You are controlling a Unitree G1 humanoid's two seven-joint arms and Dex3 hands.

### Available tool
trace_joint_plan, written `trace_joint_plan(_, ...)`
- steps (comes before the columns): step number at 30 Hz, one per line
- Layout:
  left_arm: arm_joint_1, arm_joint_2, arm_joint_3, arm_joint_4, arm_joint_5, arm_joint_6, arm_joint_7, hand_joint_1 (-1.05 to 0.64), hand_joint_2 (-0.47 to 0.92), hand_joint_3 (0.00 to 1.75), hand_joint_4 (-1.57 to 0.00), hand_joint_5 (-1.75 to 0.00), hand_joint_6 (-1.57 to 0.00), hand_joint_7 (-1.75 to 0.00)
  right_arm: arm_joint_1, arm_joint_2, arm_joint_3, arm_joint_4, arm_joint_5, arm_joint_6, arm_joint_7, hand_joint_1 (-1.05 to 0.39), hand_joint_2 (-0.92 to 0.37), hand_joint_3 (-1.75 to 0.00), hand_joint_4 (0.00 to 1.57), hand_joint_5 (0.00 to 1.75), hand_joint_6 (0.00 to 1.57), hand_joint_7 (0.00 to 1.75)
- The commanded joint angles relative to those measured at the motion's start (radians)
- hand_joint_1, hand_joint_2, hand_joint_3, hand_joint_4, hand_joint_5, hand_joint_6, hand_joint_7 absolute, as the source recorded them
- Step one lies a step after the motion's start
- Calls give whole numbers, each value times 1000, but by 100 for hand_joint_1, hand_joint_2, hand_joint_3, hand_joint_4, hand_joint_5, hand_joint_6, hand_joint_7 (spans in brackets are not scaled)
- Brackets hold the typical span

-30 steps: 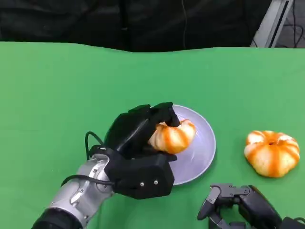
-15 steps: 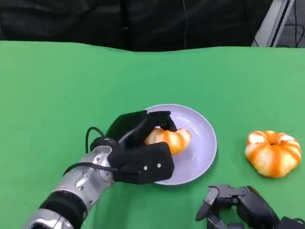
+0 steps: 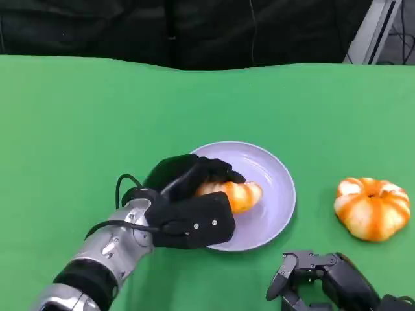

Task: Grasp the bread from the table and place it into the plate.

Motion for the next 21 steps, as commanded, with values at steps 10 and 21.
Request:
trace_joint_plan(10, -4, 44, 81, -23, -192, -37, -326, -101, 92, 86, -31, -1, -32, 0, 8, -4, -3, -4, 14, 7, 10, -13, -64, -90, 82, 147, 88, 107)
trace_joint_plan(21, 35, 35, 138, -52, -268, -92, -342, -94, 92, 83, -32, -1, -29, 0, 5, -6, -5, 3, 11, -1, 11, -13, -63, -92, 81, 148, 88, 109)
